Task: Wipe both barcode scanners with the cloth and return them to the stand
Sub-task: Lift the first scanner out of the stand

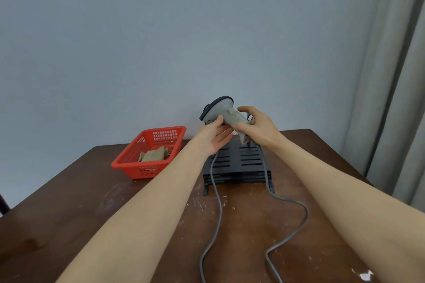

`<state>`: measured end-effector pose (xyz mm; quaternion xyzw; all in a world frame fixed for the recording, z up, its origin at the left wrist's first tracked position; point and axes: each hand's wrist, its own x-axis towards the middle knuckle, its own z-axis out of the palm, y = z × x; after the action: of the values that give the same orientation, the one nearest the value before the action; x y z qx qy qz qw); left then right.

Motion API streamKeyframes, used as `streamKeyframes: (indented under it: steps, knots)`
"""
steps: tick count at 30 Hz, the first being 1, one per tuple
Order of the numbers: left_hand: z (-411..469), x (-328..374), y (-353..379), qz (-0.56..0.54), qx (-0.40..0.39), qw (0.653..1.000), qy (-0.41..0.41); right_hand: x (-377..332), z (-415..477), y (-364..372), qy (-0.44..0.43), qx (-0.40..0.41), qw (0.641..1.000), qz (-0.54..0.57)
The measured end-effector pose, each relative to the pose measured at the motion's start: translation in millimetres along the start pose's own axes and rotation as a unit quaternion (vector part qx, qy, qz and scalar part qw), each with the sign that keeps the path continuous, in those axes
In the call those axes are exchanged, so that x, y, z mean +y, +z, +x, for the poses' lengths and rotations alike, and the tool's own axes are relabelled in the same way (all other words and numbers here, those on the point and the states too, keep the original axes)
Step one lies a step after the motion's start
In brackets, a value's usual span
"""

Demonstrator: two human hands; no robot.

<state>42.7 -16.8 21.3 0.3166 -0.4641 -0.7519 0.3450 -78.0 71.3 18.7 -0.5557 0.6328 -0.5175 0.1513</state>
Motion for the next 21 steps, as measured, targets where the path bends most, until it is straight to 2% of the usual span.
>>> streamKeyframes:
  steps: [9,12,16,21]
  knots:
    - [-4.5,-6.5,4.2,-0.041,-0.009,0.999,-0.005,6.3,2.9,-10.0,0.003,-0.047,0.999,0.002]
    - [-5.3,-9.7,6.6,-0.044,-0.014,0.999,0.011,7.0,8.9,-14.6,0.034,-0.061,0.998,-0.007]
    - [-4.8,-14.9,11.0,-0.01,-0.021,0.999,0.033,-4.7,14.5,-15.5,0.113,-0.106,0.984,0.086]
    - [-9.9,-17.9,18.6,0.036,-0.013,0.997,0.061,-9.7,15.3,-16.9,0.182,-0.145,0.963,0.139]
